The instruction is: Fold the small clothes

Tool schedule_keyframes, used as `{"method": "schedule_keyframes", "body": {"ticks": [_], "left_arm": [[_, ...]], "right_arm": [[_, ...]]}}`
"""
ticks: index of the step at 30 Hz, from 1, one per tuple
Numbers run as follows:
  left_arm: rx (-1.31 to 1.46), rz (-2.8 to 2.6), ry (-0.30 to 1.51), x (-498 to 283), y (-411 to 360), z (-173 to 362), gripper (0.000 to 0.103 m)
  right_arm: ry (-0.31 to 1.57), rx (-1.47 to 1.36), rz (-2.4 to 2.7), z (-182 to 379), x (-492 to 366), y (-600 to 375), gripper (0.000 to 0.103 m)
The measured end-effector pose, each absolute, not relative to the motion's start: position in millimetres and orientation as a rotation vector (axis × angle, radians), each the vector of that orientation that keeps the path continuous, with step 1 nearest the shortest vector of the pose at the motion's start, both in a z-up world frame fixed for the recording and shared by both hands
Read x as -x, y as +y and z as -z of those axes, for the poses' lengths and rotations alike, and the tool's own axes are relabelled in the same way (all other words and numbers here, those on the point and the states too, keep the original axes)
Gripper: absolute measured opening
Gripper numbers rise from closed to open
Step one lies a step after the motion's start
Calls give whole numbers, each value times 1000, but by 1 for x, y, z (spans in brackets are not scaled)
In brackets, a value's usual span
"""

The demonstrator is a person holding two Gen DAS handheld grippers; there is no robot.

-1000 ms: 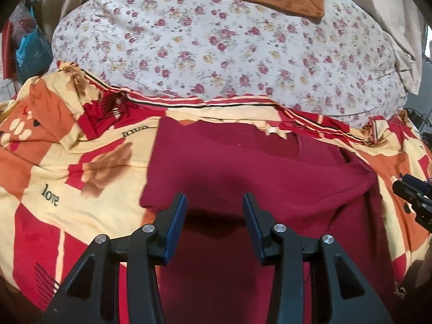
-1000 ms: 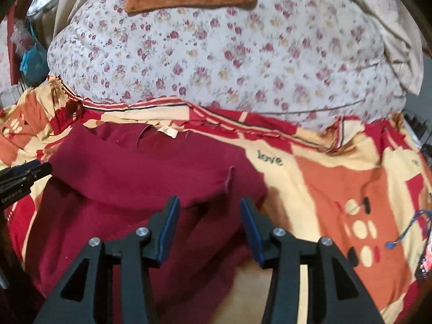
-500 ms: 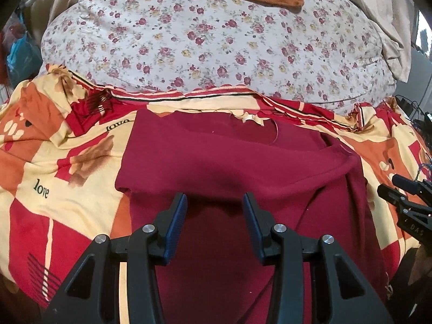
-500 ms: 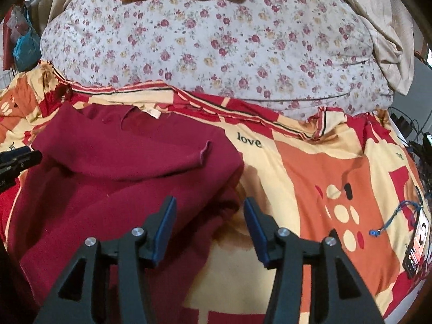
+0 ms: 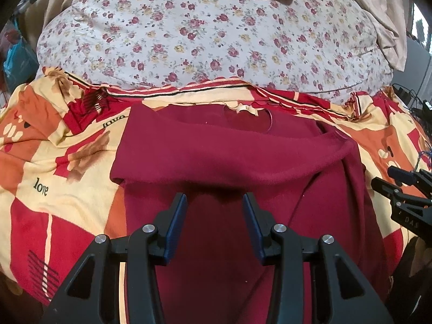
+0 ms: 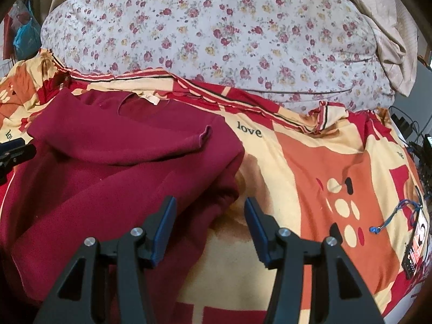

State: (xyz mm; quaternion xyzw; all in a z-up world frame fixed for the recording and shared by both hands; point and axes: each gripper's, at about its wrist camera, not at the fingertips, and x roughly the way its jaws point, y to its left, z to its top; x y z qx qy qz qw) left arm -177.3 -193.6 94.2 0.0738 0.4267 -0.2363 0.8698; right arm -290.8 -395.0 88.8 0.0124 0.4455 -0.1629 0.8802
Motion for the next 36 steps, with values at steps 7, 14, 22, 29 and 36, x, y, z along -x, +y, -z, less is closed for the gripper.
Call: {"method": "schedule_keyframes", "body": {"ticks": [7,14,22,29,36], "left_arm": [[-164,497,898,181,-194,-93,21],[-186,491,890,185,-191,-91,21],[-224,473,890,195,-181,-86,21],[-199,463,908,196,-166,-83,21],[-192,452,919,193,-154,-81,21]], "right_arm": [[930,-25,335,-88,291,-394,55],[927,-39,313,-93,294,-393,56],[954,-170,99,-105,305,-382,56],[1100,-363,-214,-72,317,-354,56],[1112,-415,-223,-39,311,-343,39]]}}
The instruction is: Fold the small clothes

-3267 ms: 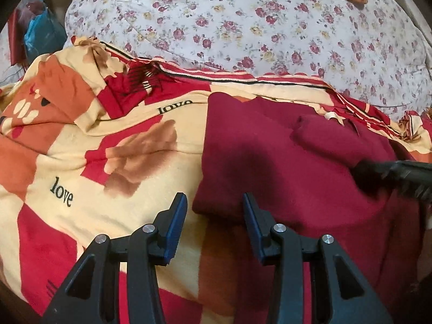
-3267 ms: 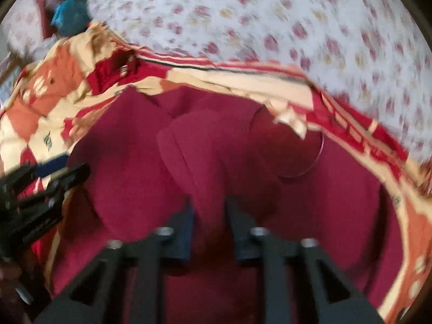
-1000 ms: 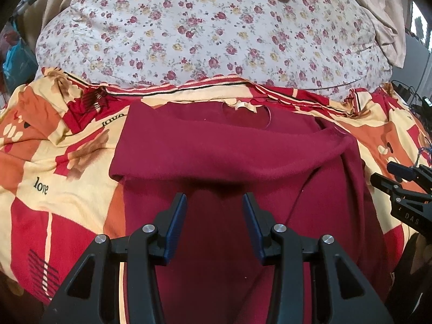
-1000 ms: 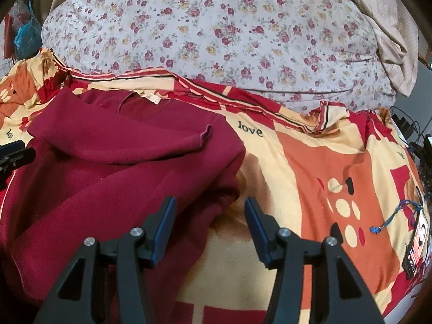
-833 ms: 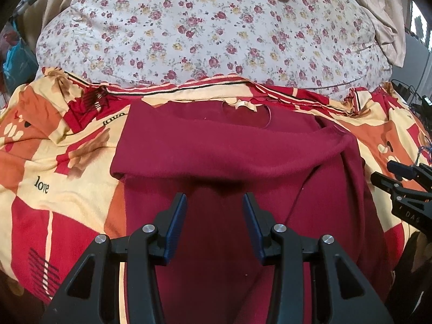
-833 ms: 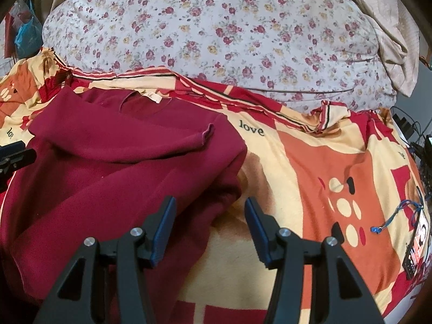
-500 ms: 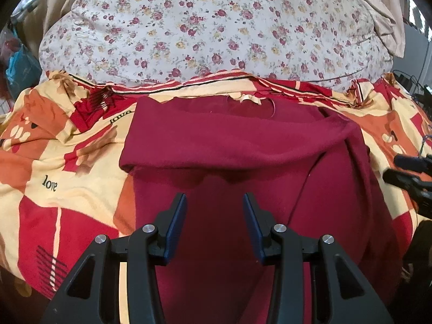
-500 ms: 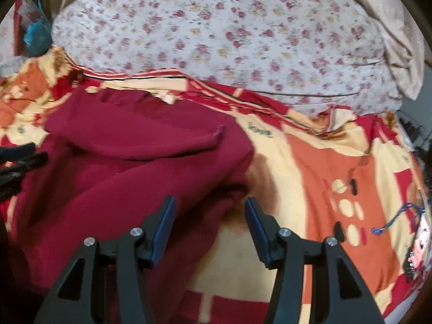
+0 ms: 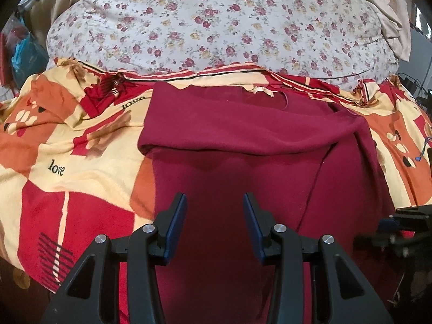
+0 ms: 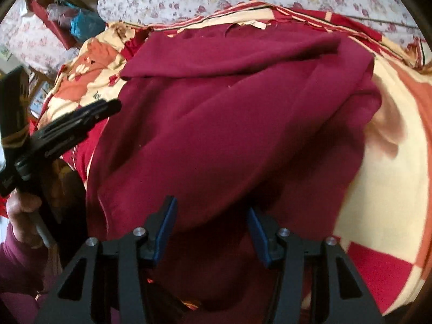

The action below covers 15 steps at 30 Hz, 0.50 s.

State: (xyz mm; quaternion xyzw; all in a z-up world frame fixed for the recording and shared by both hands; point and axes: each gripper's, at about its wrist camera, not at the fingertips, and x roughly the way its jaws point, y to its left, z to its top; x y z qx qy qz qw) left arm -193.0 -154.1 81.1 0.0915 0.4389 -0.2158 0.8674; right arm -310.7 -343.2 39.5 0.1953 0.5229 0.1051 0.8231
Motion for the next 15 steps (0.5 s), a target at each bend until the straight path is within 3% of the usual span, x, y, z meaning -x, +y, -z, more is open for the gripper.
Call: {"method": "schedule_keyframes", "body": {"ticks": [1,2,5,15], "left_arm": [[-187,448,919,192,-152,-81,21],[-182,446,921,191,-151,-81,21],[-169,446,920,190,-147,-84,21],[-108,453,893,183,-132,-104,21]], "right_arm": [[1091,-429,-230,-39,309,-345,22],[1074,-450,-232,-40,306,-348,11],[981,-535,-266,-52,304,-359,5],[811,-547,-300,-117,257,-370,5]]}}
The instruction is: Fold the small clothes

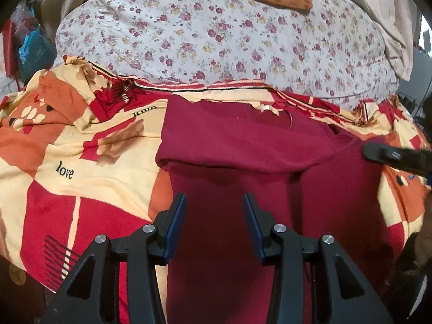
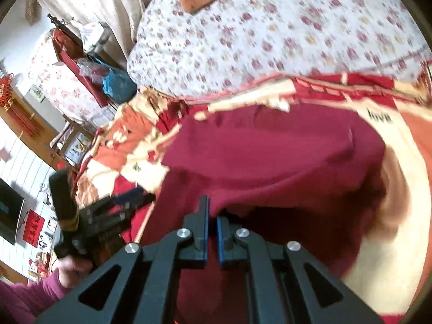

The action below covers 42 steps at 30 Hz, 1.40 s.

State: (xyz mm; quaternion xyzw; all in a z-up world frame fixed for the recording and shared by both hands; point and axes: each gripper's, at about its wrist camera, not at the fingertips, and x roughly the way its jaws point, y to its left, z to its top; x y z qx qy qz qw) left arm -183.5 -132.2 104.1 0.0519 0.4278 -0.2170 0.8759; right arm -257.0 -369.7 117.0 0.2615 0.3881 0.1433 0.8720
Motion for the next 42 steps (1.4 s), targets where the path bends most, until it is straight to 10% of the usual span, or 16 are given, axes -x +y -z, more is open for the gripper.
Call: {"method": "schedule_keyframes", "body": {"ticks": [6,11,42], "left_arm": [[-98,451,900,182,-128,-106,21],[-92,467,921,179,-128,-102,21],[-678,867,607,201,-210,-90,21]], "right_arm": [[895,-601,-307,-92,186,-361,6],[965,-720,-312,-51,129,-358,46],[1058,-867,-420,-14,95,-369,48]]}}
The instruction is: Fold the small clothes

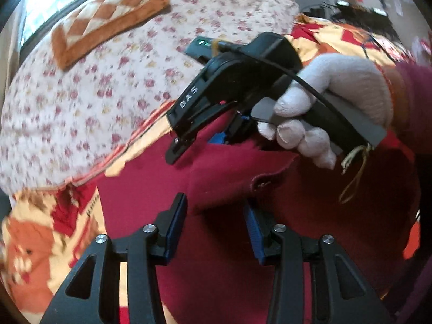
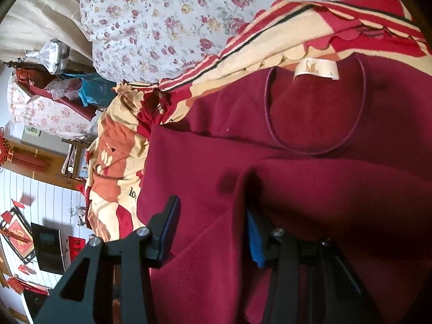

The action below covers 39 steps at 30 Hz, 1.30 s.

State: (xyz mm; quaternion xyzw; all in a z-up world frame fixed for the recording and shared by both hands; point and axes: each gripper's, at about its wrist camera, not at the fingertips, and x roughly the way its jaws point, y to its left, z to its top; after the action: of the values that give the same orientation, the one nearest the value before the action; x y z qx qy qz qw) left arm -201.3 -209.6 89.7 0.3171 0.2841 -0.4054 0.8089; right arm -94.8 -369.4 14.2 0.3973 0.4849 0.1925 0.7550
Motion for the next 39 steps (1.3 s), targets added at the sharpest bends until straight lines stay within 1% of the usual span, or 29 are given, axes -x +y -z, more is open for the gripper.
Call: {"method": "schedule_keyframes", "body": {"ticks": [3,7,10,14,17,19,20,21,25,27,28,31,33,35,39], "left_arm": [[-710,905,566,206,-204,-91,21],[-644,959,620,190,-203,-91,21],[-615,983,627,182,-207,-90,21],[-636,1018,623,179,-217,-88,21],[-664,1033,657,177,-225,-80,21],[-631,1038,697,173,-225,-76,8],[-592,1022,727,167,-225,-77,0],[-552,1008,748,163,-223,-79,0],[-379,972,801,147,-214,-101,0],[-303,950,806,141,-212,-120,0],[-253,947,814,138,-211,-129,0],[-92,946,848,125,-208,-155,0],[-38,955,847,120,-213,-171,0],[-30,951,802,122,-221,-191,0],[4,973,748,125,-235,-225,0]], "right_arm": [[1059,-872,-423,-14,96,-371,48],[1058,-870,-425,-13,96,-372,48],[1057,-873,-425,-13,96,-372,48],[1059,-873,-428,-12,96,-371,48],[1058,-870,-426,-13,96,-371,48],[1057,-880,-425,-14,96,-372,48],[1056,-885,-424,-15,97,-373,48],[1052,-891,-416,-18,99,-375,48],[936,-907,-385,-50,128,-406,49],[874,-896,-345,-68,152,-428,52],[849,-872,-311,-77,166,-438,54],[816,-747,-195,-98,212,-459,54],[820,-663,-150,-103,232,-462,54],[862,-530,-93,-101,250,-459,57],[984,-296,-6,-70,261,-440,58]]}}
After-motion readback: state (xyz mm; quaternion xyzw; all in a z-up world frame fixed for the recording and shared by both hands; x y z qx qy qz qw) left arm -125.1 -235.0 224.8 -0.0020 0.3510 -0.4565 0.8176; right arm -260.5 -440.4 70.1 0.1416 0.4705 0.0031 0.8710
